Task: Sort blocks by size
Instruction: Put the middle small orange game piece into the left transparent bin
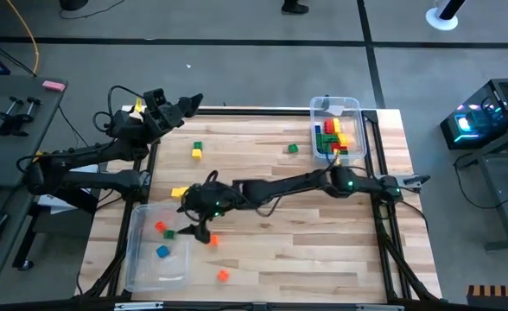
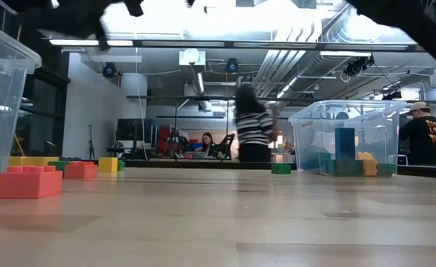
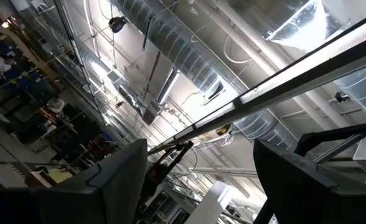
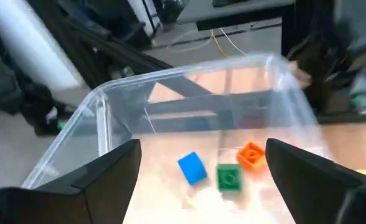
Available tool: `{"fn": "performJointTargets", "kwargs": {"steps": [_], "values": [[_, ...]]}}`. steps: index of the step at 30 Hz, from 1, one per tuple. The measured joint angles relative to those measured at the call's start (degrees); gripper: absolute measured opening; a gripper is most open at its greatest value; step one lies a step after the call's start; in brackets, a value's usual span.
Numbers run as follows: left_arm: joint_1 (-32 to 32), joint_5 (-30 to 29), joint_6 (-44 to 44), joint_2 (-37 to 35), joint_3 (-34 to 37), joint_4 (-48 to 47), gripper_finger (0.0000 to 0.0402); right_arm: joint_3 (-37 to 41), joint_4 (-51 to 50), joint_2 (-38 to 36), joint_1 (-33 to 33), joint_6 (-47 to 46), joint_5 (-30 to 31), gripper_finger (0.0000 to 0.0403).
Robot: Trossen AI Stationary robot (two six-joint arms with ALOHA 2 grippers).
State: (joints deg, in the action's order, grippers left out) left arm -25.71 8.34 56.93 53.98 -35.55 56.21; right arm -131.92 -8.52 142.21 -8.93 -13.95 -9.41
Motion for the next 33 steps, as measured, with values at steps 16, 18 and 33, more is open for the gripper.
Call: {"fn": "performJointTargets", "kwargs": {"steps": [16, 18, 33], "values": [[0.0, 0.1, 0.0, 0.0, 0.0, 0.2, 0.0277, 14.3, -45.9, -19.1, 2.7, 16.1, 2.8, 0.0308], [0.0, 0.1, 0.0, 0.0, 0.0, 0.2, 0.0277, 24.9, -39.2, -23.2, 0.6, 11.3, 1.9, 0.0308], [0.0, 0.1, 0.0, 0.0, 0.0, -7.7, 0.0277, 38.4, -7.3, -20.7, -12.0, -21.5, 23.0, 0.0307]]}}
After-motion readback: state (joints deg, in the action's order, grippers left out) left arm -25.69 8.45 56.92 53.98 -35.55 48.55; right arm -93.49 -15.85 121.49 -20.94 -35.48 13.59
